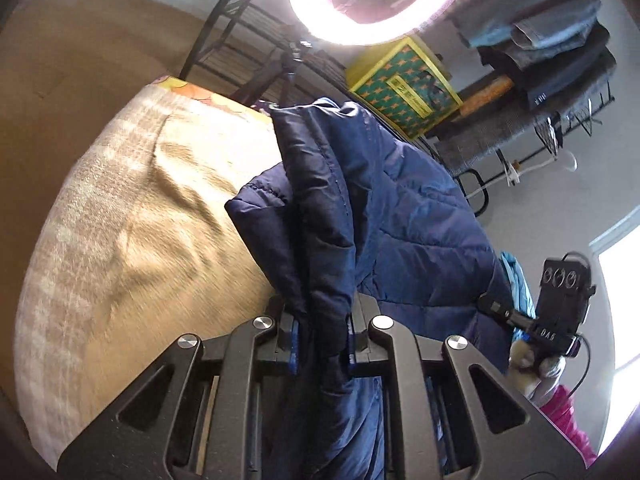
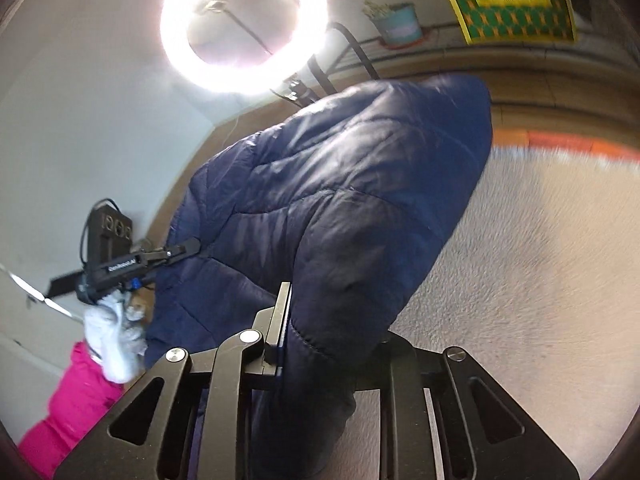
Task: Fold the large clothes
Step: 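Lift the folded jacket with the left tool and carry it to the shirt pile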
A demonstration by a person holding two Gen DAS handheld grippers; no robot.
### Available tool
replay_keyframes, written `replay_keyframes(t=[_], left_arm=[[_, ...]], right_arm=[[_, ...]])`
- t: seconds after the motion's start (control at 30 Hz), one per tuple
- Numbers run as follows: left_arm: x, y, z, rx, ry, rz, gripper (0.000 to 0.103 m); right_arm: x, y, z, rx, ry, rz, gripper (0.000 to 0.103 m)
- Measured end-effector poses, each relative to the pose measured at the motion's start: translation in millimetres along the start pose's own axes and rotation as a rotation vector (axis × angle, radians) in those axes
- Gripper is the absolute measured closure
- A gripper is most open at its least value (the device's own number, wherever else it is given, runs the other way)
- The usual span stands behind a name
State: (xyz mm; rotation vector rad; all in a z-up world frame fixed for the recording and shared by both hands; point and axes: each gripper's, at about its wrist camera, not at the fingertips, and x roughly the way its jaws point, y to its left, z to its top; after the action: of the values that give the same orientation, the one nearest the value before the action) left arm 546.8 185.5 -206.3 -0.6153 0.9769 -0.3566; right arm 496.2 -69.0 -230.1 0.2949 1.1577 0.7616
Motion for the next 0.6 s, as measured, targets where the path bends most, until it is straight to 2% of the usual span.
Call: replay_keyframes(t=[0.2,0.6], left_arm=[[-16,-50,-25,0.052,0.008,-0.030,0.089],[-29,-164,-76,0.138,0.033,-0.136,0.089]], right_arm=[[-43,14,-9,-0.068,0.004,-0.062,0.085],[-153,23,-52,-0.118,-0.066,-0.175,0.085]])
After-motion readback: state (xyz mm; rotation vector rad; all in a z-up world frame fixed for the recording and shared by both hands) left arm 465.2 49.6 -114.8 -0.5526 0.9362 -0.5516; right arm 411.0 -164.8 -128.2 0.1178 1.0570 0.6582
